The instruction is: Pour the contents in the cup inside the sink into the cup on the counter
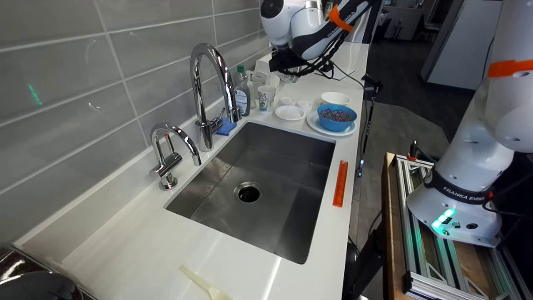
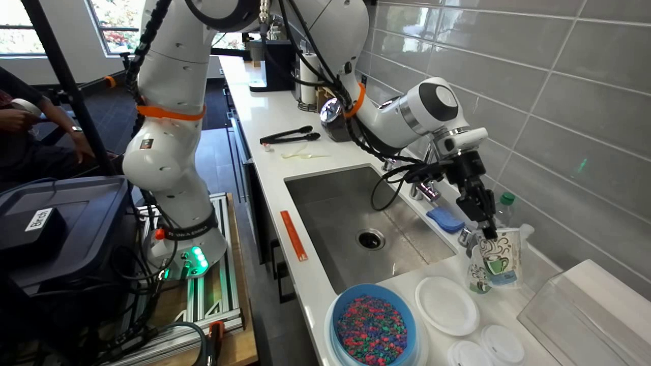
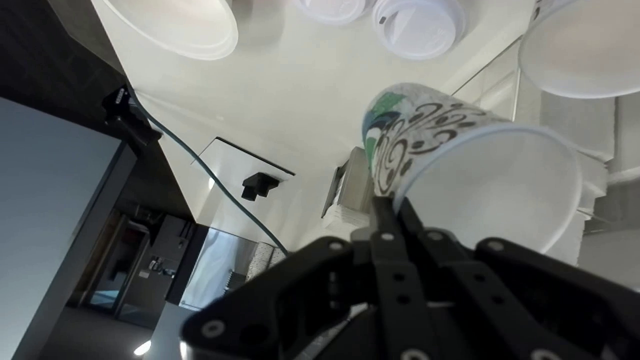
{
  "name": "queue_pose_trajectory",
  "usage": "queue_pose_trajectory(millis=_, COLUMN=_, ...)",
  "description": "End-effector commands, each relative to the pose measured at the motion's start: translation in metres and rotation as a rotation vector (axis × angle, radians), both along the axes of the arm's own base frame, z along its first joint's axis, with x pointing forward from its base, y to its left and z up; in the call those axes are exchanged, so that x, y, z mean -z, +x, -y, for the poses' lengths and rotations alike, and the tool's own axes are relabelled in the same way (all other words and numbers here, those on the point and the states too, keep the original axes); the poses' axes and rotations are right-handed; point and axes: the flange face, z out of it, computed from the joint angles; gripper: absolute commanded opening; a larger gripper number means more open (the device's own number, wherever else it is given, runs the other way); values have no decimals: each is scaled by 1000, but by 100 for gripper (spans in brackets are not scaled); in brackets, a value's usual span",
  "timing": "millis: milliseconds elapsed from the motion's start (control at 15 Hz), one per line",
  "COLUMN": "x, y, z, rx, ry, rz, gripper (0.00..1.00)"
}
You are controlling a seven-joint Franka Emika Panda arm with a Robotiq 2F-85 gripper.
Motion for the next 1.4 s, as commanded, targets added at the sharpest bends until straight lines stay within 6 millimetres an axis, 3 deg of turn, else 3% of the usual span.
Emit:
queue_pose_trajectory(millis=0, x=7, y=10, z=-4, rx=17, ry=-77, rz=3, gripper=1)
queue_pose_trajectory(millis=1333, x=31, y=33, z=-20, rx=79, ry=-232, rz=-32, gripper=1)
